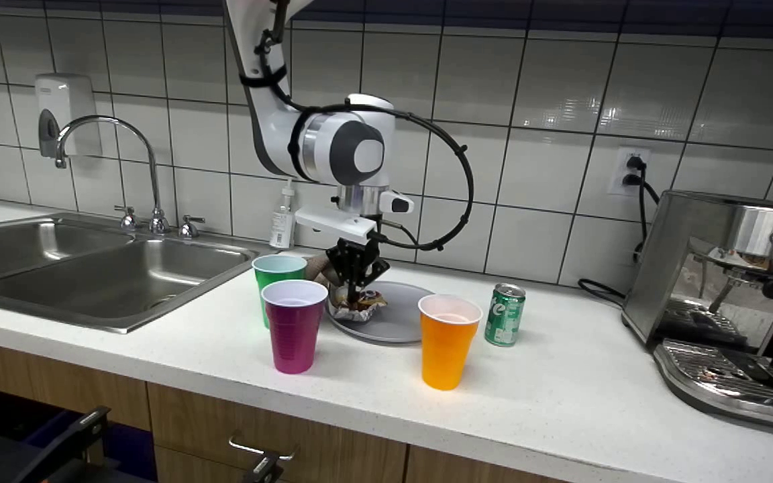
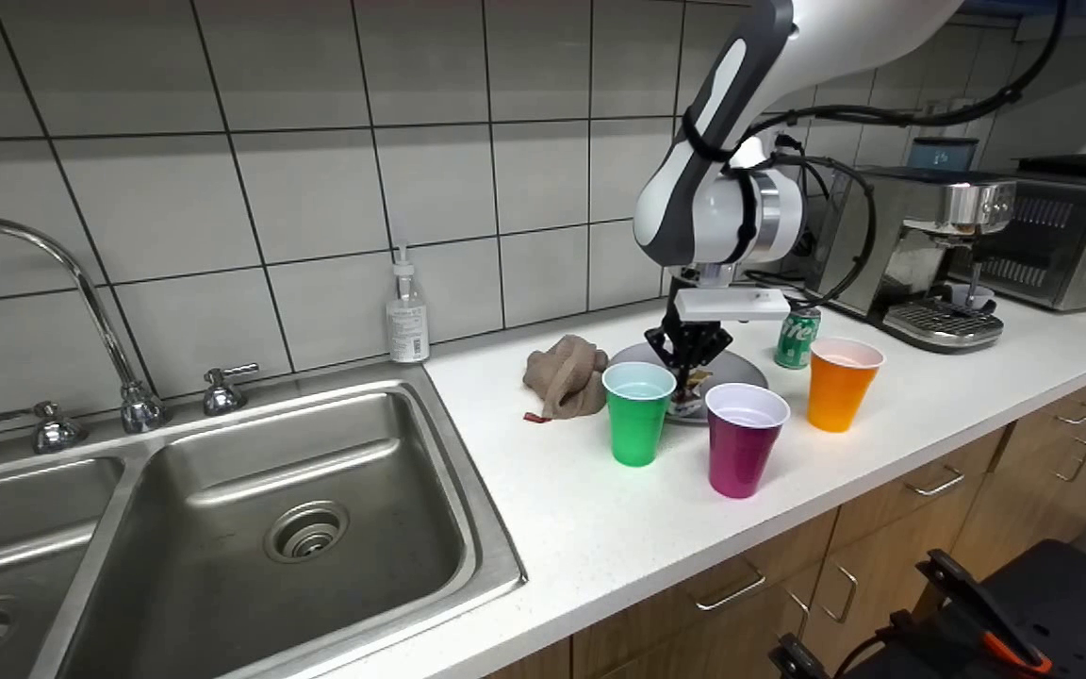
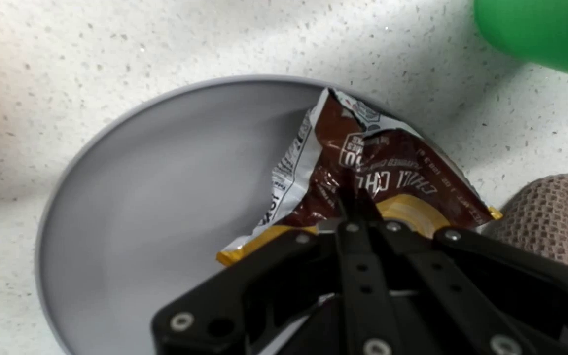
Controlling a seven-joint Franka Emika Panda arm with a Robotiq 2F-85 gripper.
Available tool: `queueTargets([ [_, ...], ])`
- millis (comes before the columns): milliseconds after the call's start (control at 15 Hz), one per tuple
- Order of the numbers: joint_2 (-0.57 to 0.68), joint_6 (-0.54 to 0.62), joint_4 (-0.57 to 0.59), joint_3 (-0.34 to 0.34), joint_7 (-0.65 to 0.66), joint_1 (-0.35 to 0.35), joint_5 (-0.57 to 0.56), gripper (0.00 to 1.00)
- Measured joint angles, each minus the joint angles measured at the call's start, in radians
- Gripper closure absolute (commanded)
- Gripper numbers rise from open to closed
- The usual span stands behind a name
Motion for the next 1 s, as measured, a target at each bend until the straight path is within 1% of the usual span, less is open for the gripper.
queueTargets([
  [467,-0.008,0.001,0.023,-0.005,0.0,-0.006,0.001,1.0],
  [1000,0.001,0.0,0.107,-0.021,0.048,-0.032,0.009,1.0],
])
